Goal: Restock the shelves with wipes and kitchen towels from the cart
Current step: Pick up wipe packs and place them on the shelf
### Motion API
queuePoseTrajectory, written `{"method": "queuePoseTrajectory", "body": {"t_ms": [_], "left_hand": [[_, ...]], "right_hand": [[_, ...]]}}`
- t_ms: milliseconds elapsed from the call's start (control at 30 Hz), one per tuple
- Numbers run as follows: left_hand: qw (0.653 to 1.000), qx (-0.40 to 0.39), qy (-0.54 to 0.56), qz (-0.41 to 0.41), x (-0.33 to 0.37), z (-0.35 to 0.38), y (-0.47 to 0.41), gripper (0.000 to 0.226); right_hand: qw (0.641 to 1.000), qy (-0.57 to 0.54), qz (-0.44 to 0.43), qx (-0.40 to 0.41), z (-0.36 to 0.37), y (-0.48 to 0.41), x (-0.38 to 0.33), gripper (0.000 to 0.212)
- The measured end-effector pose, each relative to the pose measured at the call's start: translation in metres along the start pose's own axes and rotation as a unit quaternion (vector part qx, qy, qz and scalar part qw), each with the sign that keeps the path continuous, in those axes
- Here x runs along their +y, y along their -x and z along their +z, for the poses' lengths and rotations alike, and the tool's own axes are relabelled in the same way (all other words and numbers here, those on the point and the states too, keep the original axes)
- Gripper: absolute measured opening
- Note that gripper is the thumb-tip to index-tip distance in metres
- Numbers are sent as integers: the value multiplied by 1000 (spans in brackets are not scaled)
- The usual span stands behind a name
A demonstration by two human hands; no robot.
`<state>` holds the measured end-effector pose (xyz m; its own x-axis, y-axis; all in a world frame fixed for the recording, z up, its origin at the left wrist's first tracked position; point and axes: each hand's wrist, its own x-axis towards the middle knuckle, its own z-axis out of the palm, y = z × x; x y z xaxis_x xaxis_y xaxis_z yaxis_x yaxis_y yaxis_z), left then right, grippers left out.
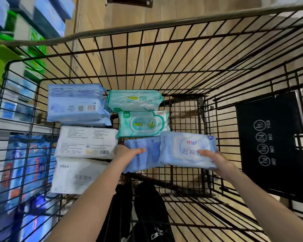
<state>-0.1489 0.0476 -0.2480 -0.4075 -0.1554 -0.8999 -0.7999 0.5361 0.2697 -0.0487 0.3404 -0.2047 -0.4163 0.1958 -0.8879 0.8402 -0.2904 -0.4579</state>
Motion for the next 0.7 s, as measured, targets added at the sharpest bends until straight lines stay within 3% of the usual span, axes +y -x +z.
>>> {"method": "queuePoseTrajectory", "body": {"t_ms": [133,200,333,533,700], "left_hand": [[997,-59,43,-33,2,-4,-3,103],[997,-66,36,-35,1,-2,-5,101],[990,-94,107,-2,-3,2,2,89],[986,-97,132,25,-3,5,9,63],[993,-64,94,-9,6,10,23,97]], "right_hand": [[1000,8,-5,-15,5,5,-10,33],[1000,8,-7,-13,6,7,-13,30],[1000,19,-1,-1,3,9,-12,62],[998,36,-30,31,13,21,-16,64],[995,54,-26,76,14,25,-24,102]]}}
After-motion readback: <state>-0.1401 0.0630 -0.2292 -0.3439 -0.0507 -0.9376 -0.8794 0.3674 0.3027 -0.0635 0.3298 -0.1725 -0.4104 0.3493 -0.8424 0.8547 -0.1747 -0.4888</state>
